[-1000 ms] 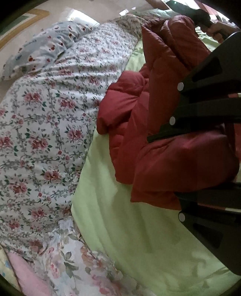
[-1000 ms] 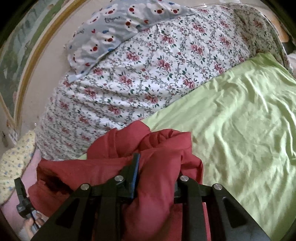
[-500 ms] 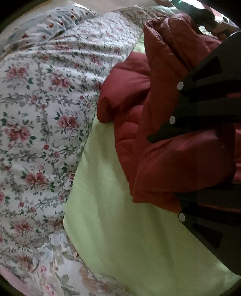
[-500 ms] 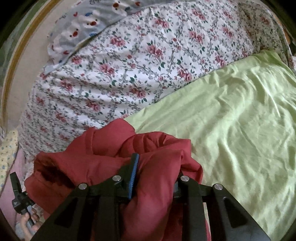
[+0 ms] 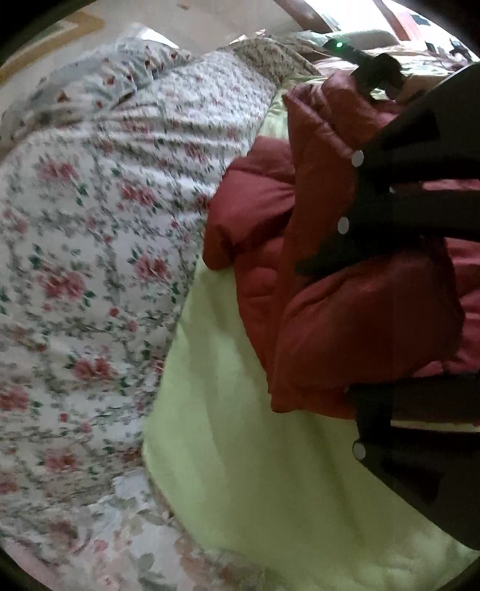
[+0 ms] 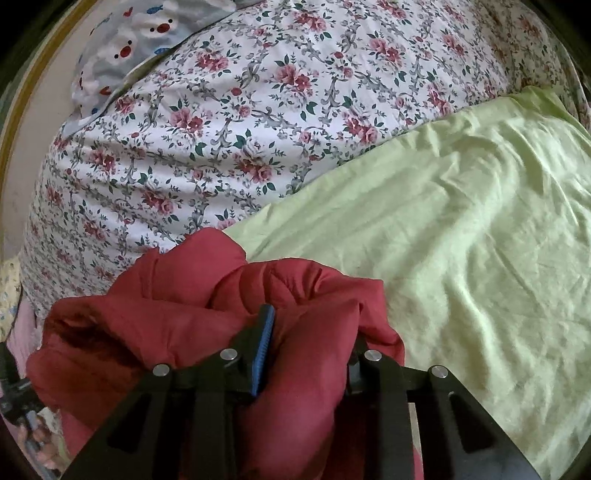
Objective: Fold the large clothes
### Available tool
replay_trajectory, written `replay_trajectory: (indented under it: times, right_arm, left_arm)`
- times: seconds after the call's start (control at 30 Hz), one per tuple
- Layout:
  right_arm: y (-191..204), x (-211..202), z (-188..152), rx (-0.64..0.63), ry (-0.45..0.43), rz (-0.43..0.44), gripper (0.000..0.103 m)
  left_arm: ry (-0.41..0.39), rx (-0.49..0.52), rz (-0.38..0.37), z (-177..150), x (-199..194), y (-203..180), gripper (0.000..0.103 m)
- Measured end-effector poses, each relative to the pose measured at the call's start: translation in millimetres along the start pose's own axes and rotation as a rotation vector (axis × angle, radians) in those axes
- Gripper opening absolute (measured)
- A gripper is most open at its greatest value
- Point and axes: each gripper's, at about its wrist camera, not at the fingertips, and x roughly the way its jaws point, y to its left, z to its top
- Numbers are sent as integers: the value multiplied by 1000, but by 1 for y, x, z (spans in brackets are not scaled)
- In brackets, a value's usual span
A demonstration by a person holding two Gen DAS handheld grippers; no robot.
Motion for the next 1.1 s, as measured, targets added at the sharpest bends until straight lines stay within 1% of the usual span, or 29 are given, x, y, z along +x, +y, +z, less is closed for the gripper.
replay_trajectory:
  times: [0.07,0.1,0.17,0.2,0.23,0.3,0.33,0.4,0.47,0.57,0.6,0.67,0.7,0.77,0.8,0.83,0.93,1.0,1.07,1.1]
  right_arm:
    - [2,1,0,-12,0,-9,28]
    - [3,1,0,-18,-3,-14,28]
    - [3,1,0,-24,-6,-23,28]
    - [3,2,0,-23,-6,-26,28]
    - [3,2,1,-20,-5,-26,28]
    - [2,2,1,-16,-6,-26,29]
    - [3,2,2,-17,-7,-27,30]
    - [5,2,1,-23,-11,-35,31]
    - [7,3,1,-36,-13,-47,31]
    - [11,0,3,-52,-5,-60,32]
    - [11,-2,4,-50,-1,-58,33]
    - [12,-12,7,-42,3,-36,39]
    - [13,-21,8,-39,-3,-16,42]
    - [17,-48,8,-52,-47,17,53]
    - [19,-58,6,-62,-68,23,56]
    - [22,-73,4,-77,-95,34,63]
    - [35,-99,-7,-136,-137,71,67]
    - [48,-95,-17,-194,-96,94,71]
    - [62,-72,-26,-260,12,125,72]
    - [66,-62,-28,-281,45,125,72]
  left_arm:
    - [-40,26,2,-3,-19,-7,45]
    - [-73,40,8,-6,-31,-11,49]
    - [-128,45,57,-9,-49,-14,69]
    - [-174,46,80,-11,-63,-15,72]
    - [-207,54,80,-12,-75,-16,73]
    - [-238,72,71,-16,-88,-21,73]
    - [-236,92,51,-22,-89,-27,73]
    - [-192,141,27,-33,-79,-42,73]
    - [-125,224,24,-56,-54,-67,73]
    - [-49,300,60,-82,-17,-95,73]
    - [-14,318,87,-89,2,-101,73]
    - [0,330,157,-95,25,-104,73]
    - [9,318,170,-95,35,-102,74]
    - [12,294,171,-92,44,-97,74]
    - [9,285,170,-90,46,-95,74]
    - [10,280,171,-88,48,-95,75]
    - [15,283,189,-84,51,-100,76]
    - [21,290,202,-81,57,-104,77]
    - [29,291,207,-78,60,-106,78]
    - [34,290,206,-75,62,-106,78]
